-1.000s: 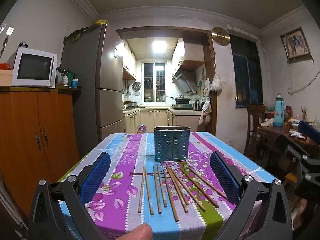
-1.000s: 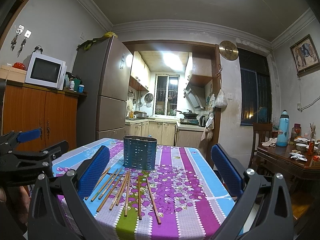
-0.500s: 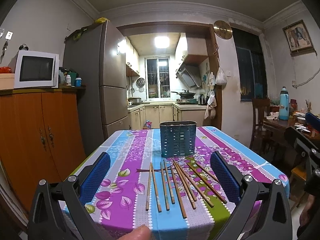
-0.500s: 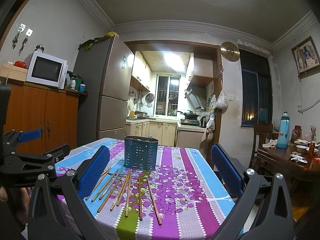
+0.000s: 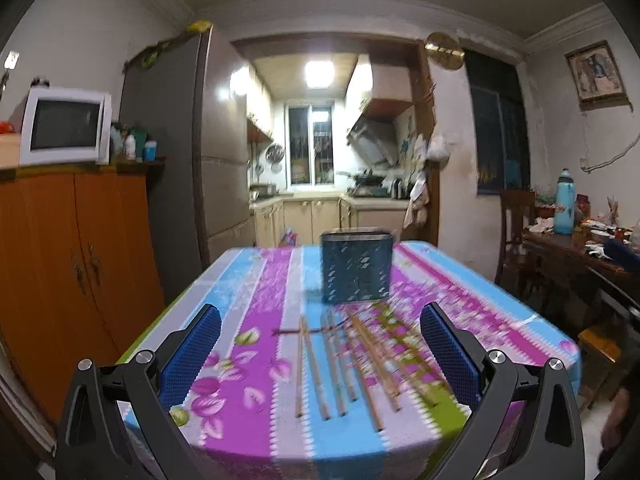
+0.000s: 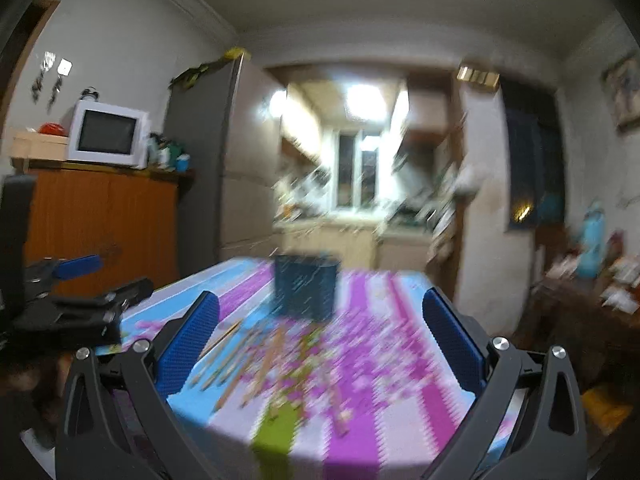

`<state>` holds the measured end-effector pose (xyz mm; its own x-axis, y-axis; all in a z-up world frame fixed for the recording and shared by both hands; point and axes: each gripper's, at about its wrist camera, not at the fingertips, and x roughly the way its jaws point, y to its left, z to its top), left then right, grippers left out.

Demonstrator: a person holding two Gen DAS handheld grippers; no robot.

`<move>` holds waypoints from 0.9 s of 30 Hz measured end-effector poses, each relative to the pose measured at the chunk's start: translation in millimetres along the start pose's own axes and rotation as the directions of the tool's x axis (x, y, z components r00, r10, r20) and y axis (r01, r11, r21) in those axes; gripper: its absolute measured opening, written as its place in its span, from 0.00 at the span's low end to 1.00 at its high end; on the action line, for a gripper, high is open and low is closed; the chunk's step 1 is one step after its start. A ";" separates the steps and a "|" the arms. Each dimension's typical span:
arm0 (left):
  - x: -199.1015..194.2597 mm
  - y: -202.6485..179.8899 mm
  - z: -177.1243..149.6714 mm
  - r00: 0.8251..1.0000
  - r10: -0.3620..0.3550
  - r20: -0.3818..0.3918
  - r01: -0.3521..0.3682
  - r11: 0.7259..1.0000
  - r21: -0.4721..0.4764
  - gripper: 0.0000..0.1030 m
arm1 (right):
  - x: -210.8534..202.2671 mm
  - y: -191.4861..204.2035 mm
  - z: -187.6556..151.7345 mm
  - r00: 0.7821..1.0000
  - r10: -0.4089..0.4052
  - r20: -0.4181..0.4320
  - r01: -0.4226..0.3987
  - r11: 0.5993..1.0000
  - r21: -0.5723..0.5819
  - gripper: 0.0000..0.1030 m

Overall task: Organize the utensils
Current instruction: 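Lower the left tool onto one wooden chopstick and close it while the right tool grasps another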

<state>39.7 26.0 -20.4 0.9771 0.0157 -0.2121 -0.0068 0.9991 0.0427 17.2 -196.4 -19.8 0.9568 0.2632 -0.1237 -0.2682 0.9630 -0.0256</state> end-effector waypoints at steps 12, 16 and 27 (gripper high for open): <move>74.1 66.0 -75.3 0.982 -0.035 -0.183 0.030 0.999 -0.032 0.83 | 99.8 5.0 -112.5 0.918 0.145 -0.369 -0.139 0.989 0.042 0.16; 81.0 64.4 -89.8 0.979 -0.087 -0.182 0.085 0.996 -0.024 0.79 | 112.3 -2.7 -125.0 0.911 0.153 -0.384 -0.142 0.988 0.057 0.16; 103.0 36.7 -118.8 0.959 -0.173 -0.225 0.179 0.984 0.006 0.49 | 125.6 -8.3 -129.6 0.910 0.179 -0.373 -0.180 0.983 0.033 0.14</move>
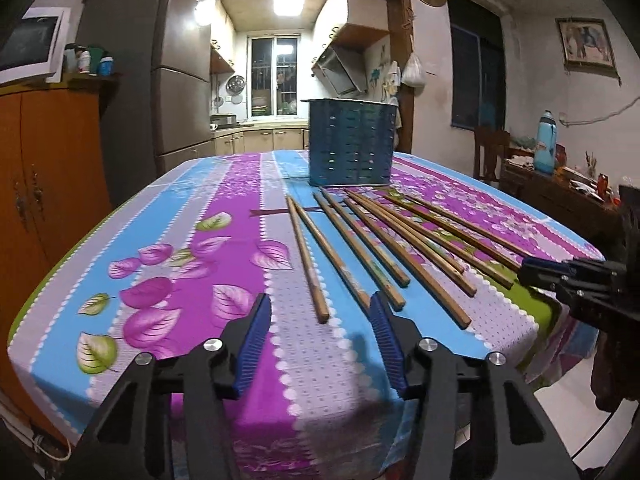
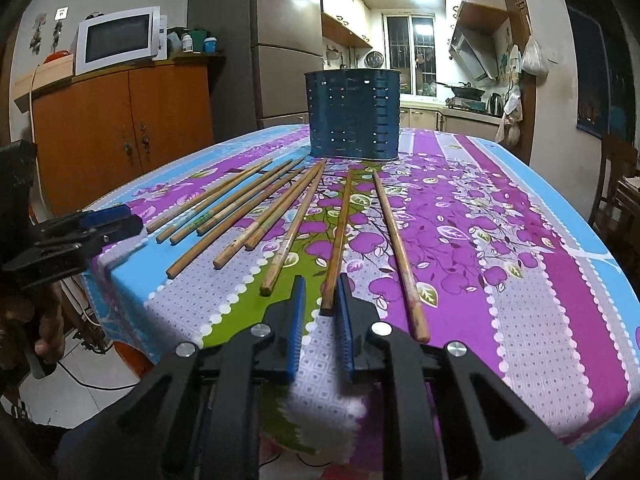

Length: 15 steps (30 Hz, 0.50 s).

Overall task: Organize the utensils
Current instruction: 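Lower the left tool onto one wooden chopstick and close it while the right tool grasps another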

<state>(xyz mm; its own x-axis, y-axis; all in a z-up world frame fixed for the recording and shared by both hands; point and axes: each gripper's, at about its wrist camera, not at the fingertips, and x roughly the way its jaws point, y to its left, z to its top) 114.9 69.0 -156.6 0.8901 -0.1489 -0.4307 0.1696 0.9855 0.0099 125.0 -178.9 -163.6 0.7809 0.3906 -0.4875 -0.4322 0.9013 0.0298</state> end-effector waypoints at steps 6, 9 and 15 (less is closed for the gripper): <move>18.9 -4.4 -3.1 1.000 0.000 -0.012 0.000 1.000 -0.003 0.23 | 1.1 2.8 0.1 1.000 -0.010 0.018 0.010 1.000 -0.014 0.11; 22.1 -4.0 -3.2 1.000 0.011 0.001 -0.011 1.000 -0.013 0.16 | 0.4 4.5 0.0 1.000 -0.012 0.022 0.013 1.000 -0.024 0.11; 23.8 -7.0 -6.1 0.999 0.027 0.030 -0.027 1.000 -0.014 0.16 | 3.1 3.7 1.3 1.000 -0.013 0.028 0.013 1.000 -0.026 0.11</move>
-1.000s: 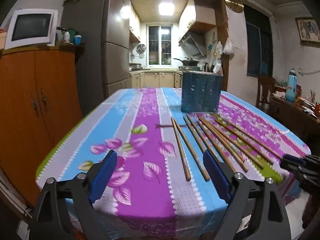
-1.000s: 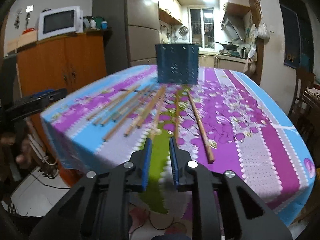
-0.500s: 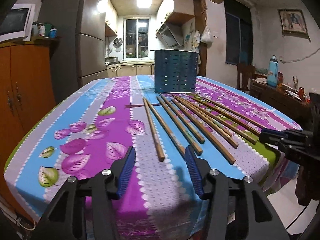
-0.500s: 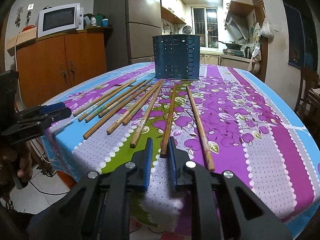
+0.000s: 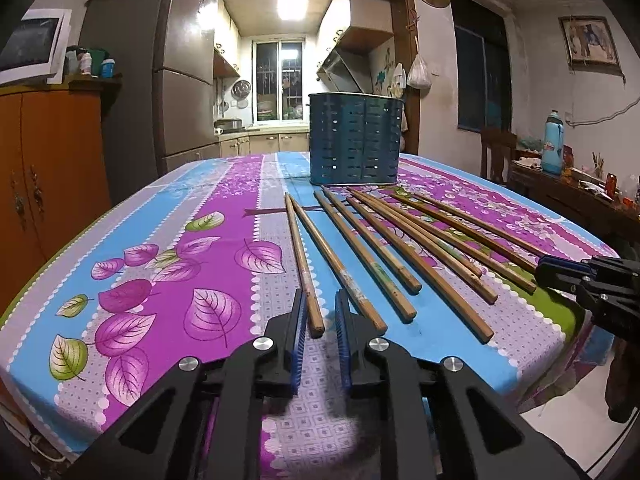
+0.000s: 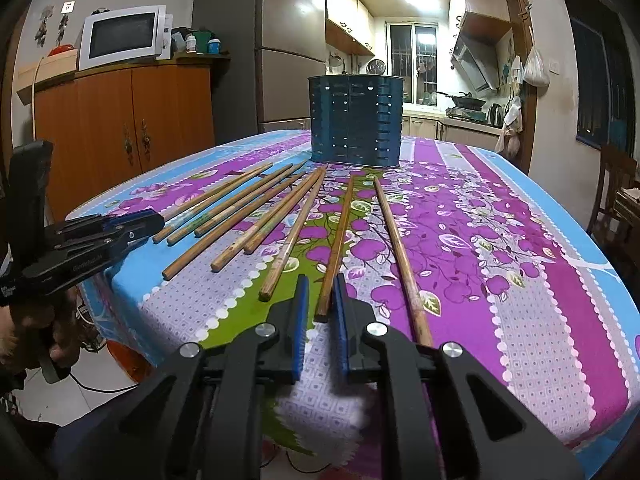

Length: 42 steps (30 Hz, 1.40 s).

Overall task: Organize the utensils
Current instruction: 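Lower the left tool onto one wooden chopstick and close it while the right tool grasps another, then lift the left tool's chopstick over the holder while the right tool carries its chopstick there too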

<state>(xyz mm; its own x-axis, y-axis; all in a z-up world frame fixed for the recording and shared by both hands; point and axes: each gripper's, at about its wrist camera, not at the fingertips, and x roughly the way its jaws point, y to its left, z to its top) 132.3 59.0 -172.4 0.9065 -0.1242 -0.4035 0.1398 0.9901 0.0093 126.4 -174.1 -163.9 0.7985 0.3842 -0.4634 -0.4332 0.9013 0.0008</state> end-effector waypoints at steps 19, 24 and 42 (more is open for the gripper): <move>-35.1 -0.6 18.7 0.993 0.020 0.113 -0.017 1.000 -0.023 0.07 | -22.7 -1.2 14.9 0.994 -0.039 0.100 0.035 0.999 0.038 0.05; -62.0 2.7 44.2 0.982 0.022 0.186 -0.018 0.999 -0.028 0.07 | -43.6 1.6 38.8 0.986 -0.047 0.158 0.048 0.999 0.003 0.05; -61.2 -2.8 160.6 0.954 -0.041 0.296 0.020 0.997 0.074 0.07 | -59.6 -4.4 165.9 0.968 0.003 0.250 0.023 0.995 -0.100 0.04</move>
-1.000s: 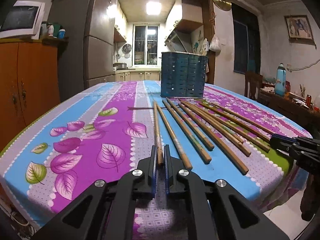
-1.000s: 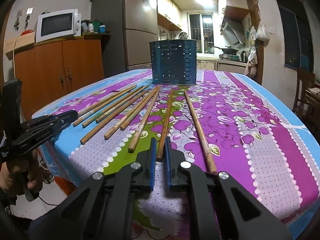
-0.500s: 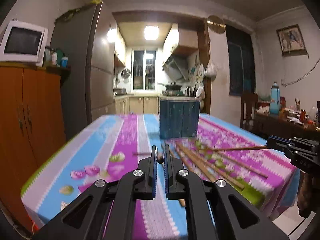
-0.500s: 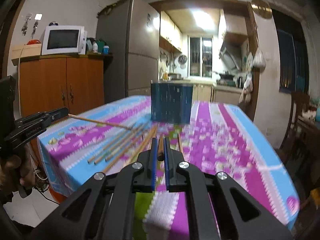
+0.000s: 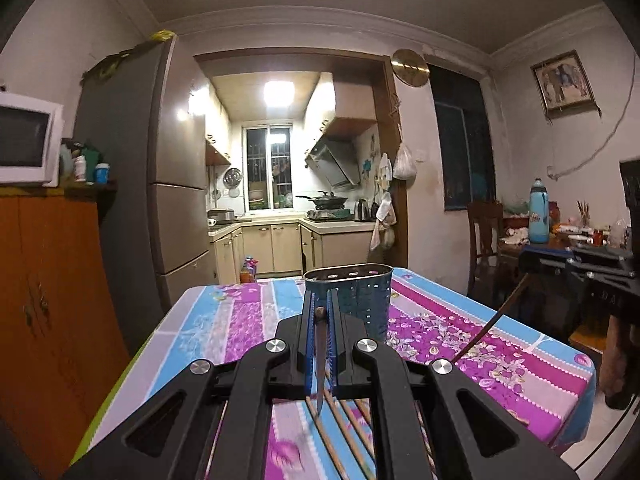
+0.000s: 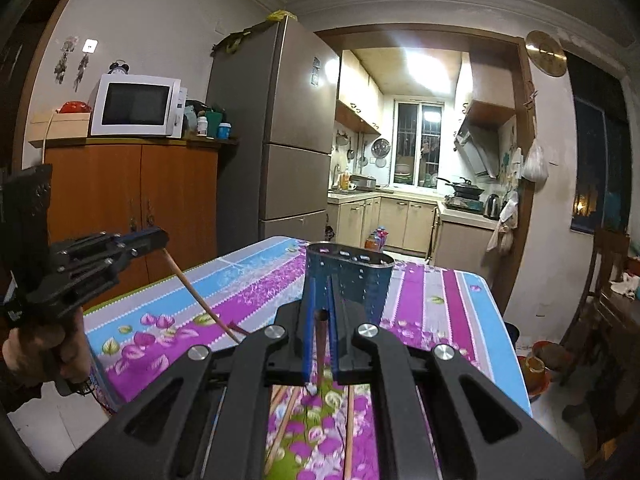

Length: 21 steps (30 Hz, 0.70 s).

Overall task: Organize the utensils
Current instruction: 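Lift the left tool's chopstick over the holder while the right tool carries its chopstick there too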

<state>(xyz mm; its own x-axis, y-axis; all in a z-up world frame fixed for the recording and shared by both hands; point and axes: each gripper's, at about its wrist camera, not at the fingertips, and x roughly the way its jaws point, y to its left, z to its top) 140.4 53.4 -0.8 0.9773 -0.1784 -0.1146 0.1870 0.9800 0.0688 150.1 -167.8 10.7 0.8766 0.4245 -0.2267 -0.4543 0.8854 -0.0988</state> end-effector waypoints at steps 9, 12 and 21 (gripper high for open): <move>42.0 -1.3 36.1 0.997 -0.042 -0.064 0.043 0.999 0.012 0.07 | 31.8 -12.3 29.5 0.998 0.040 -0.055 -0.039 0.999 0.015 0.04; 47.9 -2.4 45.8 0.996 -0.046 -0.074 0.047 0.999 0.019 0.07 | 39.2 -14.3 36.4 0.997 0.042 -0.063 -0.041 0.999 0.018 0.04; 60.8 3.3 71.6 0.995 -0.050 -0.085 0.050 0.999 -0.002 0.07 | 54.2 -26.7 53.8 0.997 0.045 -0.070 -0.041 0.998 0.051 0.04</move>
<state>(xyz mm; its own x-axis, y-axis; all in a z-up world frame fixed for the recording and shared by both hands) 207.7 39.5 63.4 0.9546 -0.2194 -0.2013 0.2358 0.9699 0.0609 218.3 -158.2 53.2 0.8421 0.4495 -0.2980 -0.4814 0.8756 -0.0396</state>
